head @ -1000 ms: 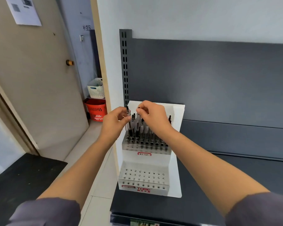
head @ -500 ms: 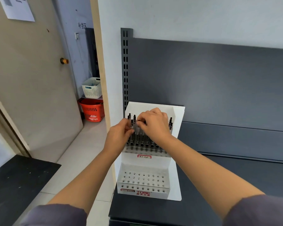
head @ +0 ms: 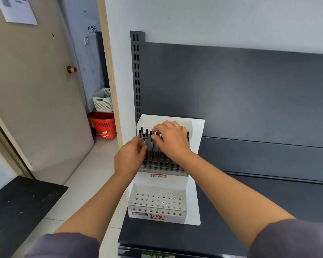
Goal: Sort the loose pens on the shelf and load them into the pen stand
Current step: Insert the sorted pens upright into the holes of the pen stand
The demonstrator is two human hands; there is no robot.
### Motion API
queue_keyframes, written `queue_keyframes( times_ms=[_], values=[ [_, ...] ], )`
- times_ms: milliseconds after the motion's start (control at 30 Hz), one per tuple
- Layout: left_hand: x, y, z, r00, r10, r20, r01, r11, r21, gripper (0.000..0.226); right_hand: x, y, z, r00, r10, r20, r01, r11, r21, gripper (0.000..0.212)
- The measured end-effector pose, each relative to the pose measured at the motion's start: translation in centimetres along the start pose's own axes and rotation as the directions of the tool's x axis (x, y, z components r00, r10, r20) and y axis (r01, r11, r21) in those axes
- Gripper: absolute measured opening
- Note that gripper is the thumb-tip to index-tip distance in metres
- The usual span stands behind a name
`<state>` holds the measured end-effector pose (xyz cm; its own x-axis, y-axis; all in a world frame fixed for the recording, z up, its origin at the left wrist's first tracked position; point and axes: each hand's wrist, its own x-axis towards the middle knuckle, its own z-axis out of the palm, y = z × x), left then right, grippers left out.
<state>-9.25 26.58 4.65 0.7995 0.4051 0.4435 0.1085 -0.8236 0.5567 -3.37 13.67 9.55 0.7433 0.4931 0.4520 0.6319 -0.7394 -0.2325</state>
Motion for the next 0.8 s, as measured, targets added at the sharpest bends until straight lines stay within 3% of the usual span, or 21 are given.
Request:
queue_keyframes(
  times_ms=[167, 367, 600, 700, 800],
  values=[
    [-0.6, 3.4, -0.7, 0.979, 0.155, -0.135, -0.159, 0.987, -0.015, 0.009, -2.0, 2.8, -2.4, 0.998, -0.013, -0.056, 0.017, 0.998, 0.063, 0.027],
    [-3.4, 12.8, 2.0, 0.930, 0.351, -0.110, -0.346, 0.936, 0.062, 0.006, -7.4, 9.7, -7.2, 0.998, -0.027, -0.050, 0.025, 0.999, -0.033, 0.028],
    [-9.6, 26.5, 9.9, 0.855, 0.505, 0.118, -0.499, 0.863, -0.072, 0.013, -17.4, 22.3, -14.8, 0.981, 0.179, 0.070, -0.177, 0.983, -0.040, 0.023],
    [-12.6, 31.4, 14.1, 0.779, 0.537, 0.323, -0.518, 0.842, -0.150, 0.013, -22.0, 27.6, -17.3, 0.941, 0.296, 0.163, -0.289, 0.955, -0.065, 0.022],
    [-14.7, 35.6, 17.8, 0.710, 0.550, 0.440, -0.514, 0.832, -0.211, 0.013, -25.9, 32.5, -19.3, 0.897, 0.388, 0.213, -0.368, 0.921, -0.130, 0.023]
  ],
)
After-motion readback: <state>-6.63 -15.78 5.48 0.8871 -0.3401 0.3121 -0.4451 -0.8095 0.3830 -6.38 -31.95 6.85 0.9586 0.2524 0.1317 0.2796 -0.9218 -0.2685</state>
